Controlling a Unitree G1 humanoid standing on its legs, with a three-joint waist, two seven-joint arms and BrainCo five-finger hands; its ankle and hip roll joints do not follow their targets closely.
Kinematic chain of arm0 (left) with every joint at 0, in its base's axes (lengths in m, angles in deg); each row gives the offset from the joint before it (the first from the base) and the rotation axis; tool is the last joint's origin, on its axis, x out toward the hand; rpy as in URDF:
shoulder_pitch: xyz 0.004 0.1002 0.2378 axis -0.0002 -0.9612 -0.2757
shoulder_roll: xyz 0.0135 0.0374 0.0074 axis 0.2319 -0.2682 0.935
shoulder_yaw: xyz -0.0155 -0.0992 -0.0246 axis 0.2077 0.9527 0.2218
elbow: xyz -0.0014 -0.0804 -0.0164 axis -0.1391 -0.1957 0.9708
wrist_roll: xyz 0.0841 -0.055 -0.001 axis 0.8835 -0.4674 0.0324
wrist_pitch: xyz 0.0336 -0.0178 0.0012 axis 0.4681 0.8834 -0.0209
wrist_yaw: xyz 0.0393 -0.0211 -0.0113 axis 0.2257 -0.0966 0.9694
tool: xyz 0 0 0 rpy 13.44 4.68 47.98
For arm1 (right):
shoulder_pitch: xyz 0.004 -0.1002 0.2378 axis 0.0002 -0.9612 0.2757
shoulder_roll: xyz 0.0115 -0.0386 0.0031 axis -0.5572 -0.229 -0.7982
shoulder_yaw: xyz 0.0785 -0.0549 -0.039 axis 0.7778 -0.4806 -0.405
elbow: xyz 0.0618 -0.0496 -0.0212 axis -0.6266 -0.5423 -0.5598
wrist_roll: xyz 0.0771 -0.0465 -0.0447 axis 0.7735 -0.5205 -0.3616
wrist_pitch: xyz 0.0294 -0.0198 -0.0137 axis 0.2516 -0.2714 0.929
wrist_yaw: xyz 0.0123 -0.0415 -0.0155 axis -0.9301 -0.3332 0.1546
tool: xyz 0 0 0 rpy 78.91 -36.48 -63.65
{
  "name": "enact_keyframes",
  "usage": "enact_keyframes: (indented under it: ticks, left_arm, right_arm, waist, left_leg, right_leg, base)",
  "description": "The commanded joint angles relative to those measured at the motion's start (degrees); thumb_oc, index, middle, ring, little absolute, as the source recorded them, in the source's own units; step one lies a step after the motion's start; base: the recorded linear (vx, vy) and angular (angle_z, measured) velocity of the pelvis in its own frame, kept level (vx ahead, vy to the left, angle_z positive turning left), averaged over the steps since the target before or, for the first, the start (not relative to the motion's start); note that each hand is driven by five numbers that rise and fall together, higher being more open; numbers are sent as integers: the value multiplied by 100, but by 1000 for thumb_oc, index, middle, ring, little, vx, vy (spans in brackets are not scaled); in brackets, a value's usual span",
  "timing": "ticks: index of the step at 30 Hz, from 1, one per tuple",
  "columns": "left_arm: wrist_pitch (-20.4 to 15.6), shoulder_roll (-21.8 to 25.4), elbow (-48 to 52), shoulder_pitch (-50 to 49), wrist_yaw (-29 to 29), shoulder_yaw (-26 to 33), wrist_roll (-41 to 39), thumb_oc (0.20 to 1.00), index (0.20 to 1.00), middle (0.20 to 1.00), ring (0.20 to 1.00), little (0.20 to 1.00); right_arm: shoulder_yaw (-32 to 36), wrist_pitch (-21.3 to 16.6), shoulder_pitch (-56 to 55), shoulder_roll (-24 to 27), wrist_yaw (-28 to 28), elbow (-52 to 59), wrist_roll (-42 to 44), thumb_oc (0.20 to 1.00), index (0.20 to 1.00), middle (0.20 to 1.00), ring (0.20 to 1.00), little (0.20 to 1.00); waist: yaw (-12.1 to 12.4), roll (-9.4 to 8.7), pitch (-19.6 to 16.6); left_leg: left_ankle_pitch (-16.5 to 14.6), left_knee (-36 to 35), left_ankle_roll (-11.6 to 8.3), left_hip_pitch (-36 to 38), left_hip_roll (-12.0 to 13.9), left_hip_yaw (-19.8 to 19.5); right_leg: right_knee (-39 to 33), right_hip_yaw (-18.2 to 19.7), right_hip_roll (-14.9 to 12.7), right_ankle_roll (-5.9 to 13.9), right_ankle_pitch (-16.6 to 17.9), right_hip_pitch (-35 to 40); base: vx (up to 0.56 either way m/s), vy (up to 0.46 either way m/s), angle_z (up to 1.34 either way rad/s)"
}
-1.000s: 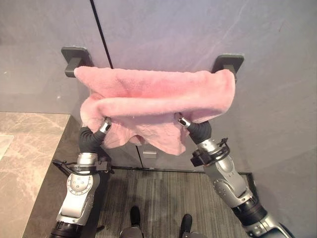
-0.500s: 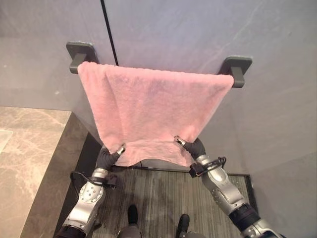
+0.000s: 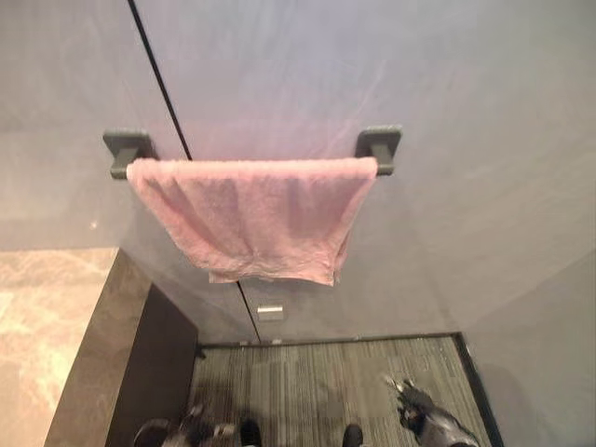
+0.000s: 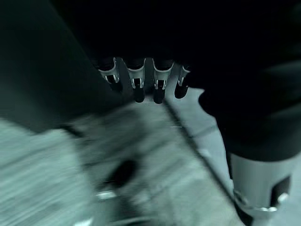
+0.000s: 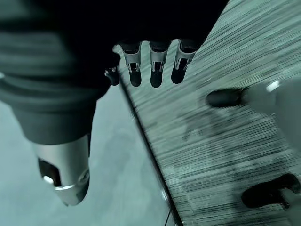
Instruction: Put brush and paste in cup on sink, flatten towel.
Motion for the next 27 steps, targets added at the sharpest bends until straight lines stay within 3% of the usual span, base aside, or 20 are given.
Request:
enact_keyframes:
  ticks: [1, 4, 7, 27]
  left_arm:
    - [36, 160, -200, 362, -113, -161, 200, 1000, 1000, 1000, 1000, 1000]
    - [49, 167, -215, 266, -184, -15, 10, 1000, 1000, 1000, 1000, 1000]
    - [132, 203, -408, 119, -231, 550, -584, 1000, 1000, 1000, 1000, 1000]
    - [-11, 192, -290, 23, -366, 368, -545, 1000, 1000, 1000, 1000, 1000]
  right_arm:
    - [273, 39, 462, -45, -80, -571, -252, 1000, 1000, 1000, 1000, 1000]
    - [455, 83, 279, 108, -183, -843, -660, 1000, 1000, 1000, 1000, 1000]
    - [586, 77, -49, 205, -174, -769, -849, 1000, 1000, 1000, 1000, 1000]
    - [406, -30, -147, 135, -35, -382, -784, 1000, 1000, 1000, 1000, 1000]
  waist:
    - [-35, -197, -7]
    - [-64, -178, -36]
    - [-106, -184, -61]
    - [-128, -210, -81]
  left_leg:
    - [-33, 58, -220, 51, 188, 251]
    - [-36, 58, -221, 53, 192, 245]
    - [-16, 58, -230, 32, 204, 203]
    - [-5, 58, -250, -27, 202, 155]
  right_leg:
    - [3, 131, -576, 465, 300, -161]
    - [3, 132, -563, 467, 285, -161]
    - [3, 103, -552, 461, 276, -146]
    - [3, 84, -526, 463, 260, -167]
  base:
    - [21, 4, -7]
    - [26, -5, -6]
    - [11, -15, -6]
    - [1, -1, -1]
